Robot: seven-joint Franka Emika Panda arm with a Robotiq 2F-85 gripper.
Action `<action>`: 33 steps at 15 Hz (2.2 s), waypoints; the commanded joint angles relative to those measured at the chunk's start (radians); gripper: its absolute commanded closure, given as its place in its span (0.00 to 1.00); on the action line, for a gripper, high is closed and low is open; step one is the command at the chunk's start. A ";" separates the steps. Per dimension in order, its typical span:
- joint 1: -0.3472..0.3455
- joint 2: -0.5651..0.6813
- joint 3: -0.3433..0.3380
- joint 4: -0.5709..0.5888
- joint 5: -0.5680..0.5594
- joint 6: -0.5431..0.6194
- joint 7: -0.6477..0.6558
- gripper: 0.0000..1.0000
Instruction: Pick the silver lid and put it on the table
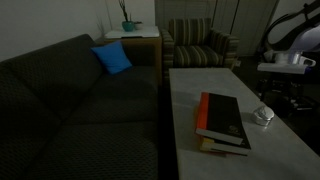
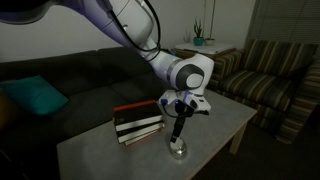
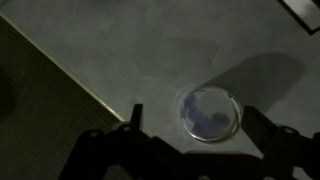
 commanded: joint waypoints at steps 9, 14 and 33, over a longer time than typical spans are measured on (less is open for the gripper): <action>0.049 -0.002 -0.062 -0.067 -0.097 0.152 0.044 0.00; 0.118 -0.001 -0.132 -0.145 -0.246 0.391 0.021 0.00; 0.103 0.000 -0.063 -0.239 -0.408 0.769 -0.292 0.00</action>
